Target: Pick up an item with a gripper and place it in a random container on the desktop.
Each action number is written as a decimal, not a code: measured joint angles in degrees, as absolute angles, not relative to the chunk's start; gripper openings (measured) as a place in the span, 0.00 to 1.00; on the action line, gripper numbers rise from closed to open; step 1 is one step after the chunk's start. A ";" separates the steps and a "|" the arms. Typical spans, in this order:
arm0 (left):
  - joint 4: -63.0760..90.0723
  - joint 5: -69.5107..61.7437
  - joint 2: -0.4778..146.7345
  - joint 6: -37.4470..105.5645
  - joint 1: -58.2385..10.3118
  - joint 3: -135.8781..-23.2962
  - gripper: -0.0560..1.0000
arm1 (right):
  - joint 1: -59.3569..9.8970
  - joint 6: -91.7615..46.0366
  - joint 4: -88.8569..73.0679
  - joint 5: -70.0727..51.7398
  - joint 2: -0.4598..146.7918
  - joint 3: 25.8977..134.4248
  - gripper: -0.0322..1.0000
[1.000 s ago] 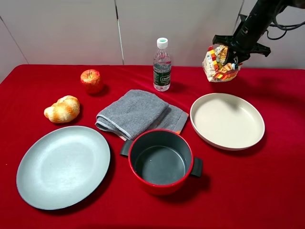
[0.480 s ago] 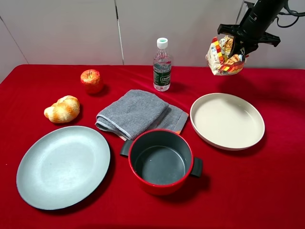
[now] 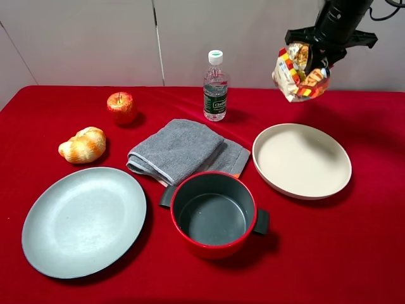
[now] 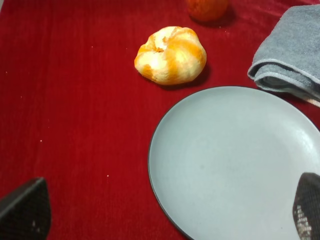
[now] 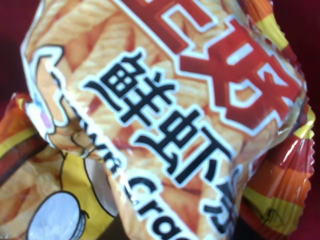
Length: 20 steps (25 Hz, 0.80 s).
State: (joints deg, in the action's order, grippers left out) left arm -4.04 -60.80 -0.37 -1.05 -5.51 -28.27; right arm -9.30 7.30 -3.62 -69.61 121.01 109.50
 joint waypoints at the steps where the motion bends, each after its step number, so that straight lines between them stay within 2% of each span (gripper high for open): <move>1: -4.04 -60.80 -0.37 -1.05 -5.51 -28.27 0.96 | -9.30 7.12 -3.62 -69.61 120.30 108.49 0.13; 20: -4.04 -60.80 -0.37 -1.05 -5.51 -28.27 0.96 | -9.30 3.40 -1.60 -68.95 106.48 89.21 0.13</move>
State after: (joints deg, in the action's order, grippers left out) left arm -4.04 -60.80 -0.37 -1.05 -5.51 -28.27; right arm -9.30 3.40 -1.60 -68.95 106.48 89.21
